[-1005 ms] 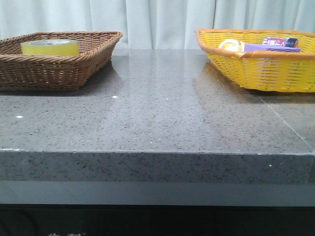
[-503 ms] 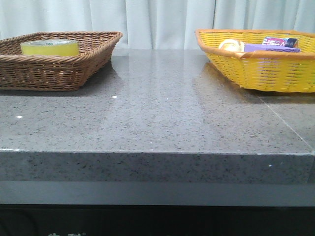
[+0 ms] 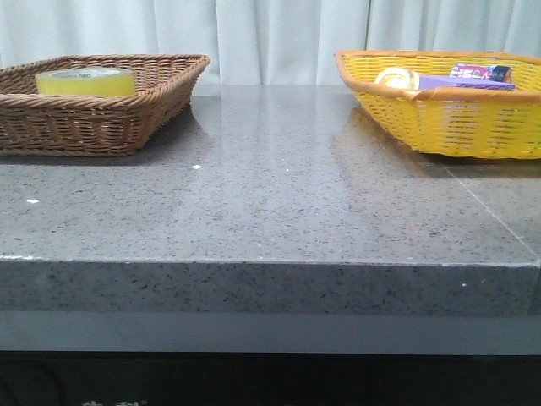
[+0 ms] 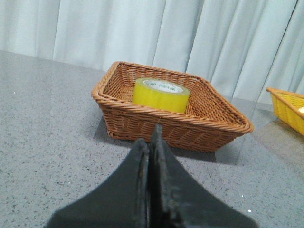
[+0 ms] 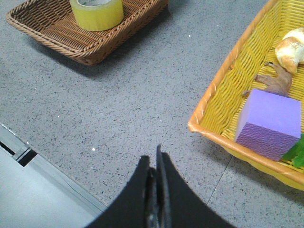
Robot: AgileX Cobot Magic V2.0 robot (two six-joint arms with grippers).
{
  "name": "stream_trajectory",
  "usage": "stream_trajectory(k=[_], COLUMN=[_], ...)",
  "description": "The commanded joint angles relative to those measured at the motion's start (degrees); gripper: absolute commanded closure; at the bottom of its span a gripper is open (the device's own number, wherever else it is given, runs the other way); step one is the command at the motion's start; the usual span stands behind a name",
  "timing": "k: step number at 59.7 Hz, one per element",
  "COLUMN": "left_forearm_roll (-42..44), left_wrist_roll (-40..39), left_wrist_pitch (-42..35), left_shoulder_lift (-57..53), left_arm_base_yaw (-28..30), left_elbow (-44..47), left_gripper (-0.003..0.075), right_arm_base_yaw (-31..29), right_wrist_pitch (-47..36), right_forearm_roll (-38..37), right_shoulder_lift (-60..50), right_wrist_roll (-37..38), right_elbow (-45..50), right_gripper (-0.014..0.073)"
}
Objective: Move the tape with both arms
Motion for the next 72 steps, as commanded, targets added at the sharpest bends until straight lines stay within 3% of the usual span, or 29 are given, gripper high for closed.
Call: stream_trajectory(k=[1,14,23,72], left_forearm_roll=[-0.3,-0.1,-0.1,-0.2], left_wrist_roll=[-0.4,0.0,7.7,7.4], left_wrist_pitch=[-5.2,-5.2,-5.1,-5.3], left_shoulder_lift=[-1.0,-1.0,-1.0,-1.0], left_arm_base_yaw=[0.1,0.1,0.0,0.0], left_elbow=[2.3,2.3,2.3,2.3], left_gripper=[0.0740,0.0740,0.0740,0.0740], right_arm_base_yaw=[-0.4,-0.4,-0.4,-0.4], right_wrist_pitch=[-3.7,-3.7,-3.7,-3.7], right_forearm_roll=[0.8,0.8,0.8,0.8], right_shoulder_lift=[0.0,0.0,0.0,0.0], right_wrist_roll=[0.0,0.0,0.0,0.0], right_elbow=[-1.4,-1.4,-1.4,-1.4], right_gripper=[0.0662,0.0662,0.0662,0.0662])
